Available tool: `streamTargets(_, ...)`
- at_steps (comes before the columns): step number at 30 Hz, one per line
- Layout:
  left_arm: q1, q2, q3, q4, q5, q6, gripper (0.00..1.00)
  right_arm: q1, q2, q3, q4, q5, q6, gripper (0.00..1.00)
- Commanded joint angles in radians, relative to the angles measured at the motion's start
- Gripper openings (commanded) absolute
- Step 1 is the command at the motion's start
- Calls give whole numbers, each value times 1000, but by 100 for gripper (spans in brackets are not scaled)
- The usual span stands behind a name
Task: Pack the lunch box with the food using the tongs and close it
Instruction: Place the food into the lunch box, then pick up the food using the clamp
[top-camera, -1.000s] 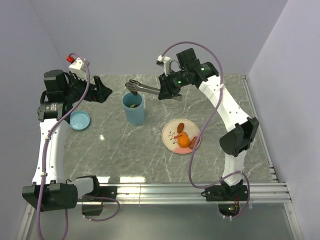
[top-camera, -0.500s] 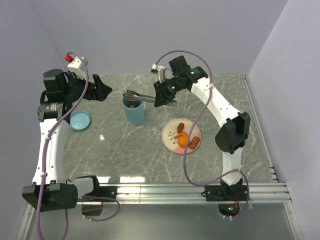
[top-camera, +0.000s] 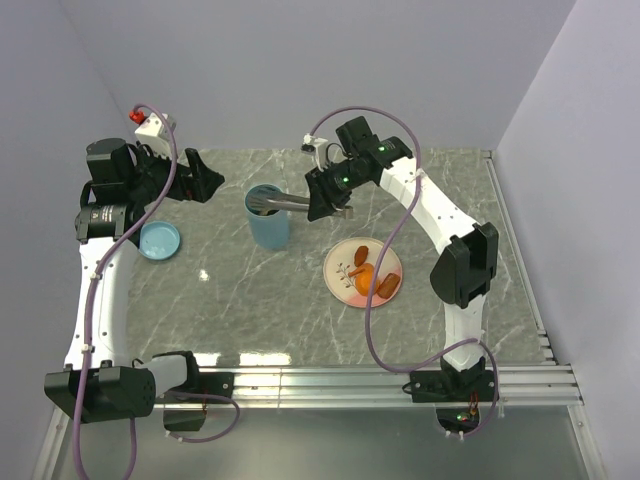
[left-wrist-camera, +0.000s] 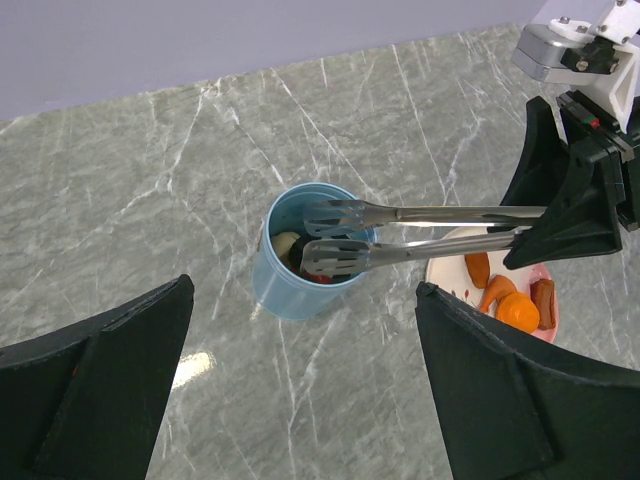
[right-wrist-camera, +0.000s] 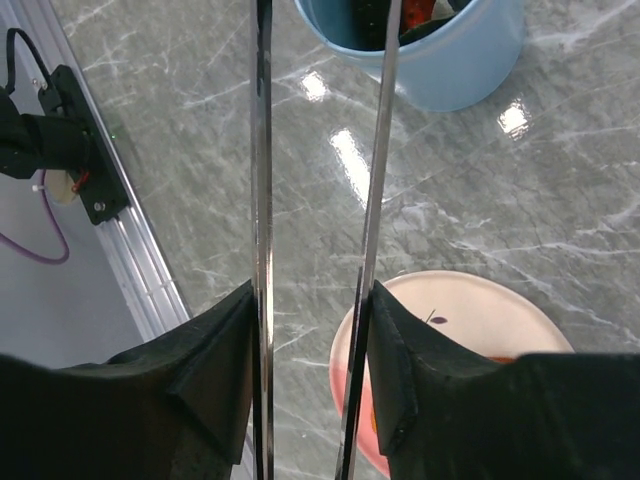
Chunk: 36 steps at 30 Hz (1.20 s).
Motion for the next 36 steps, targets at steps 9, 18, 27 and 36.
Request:
streamTargets(9, 5, -11, 20, 12, 0, 11, 99, -17, -142, 78, -15, -11, -42, 54)
streamTargets(18, 3, -37, -6, 10, 22, 52, 99, -150, -340, -74, -261, 38, -269, 56)
streamTargets(27, 3, -33, -13, 9, 37, 24, 99, -291, -600, -416, -299, 208, -392, 57)
streamTargets(36, 3, -66, -30, -8, 120, 93, 99, -385, -772, -685, -321, 321, -507, 56)
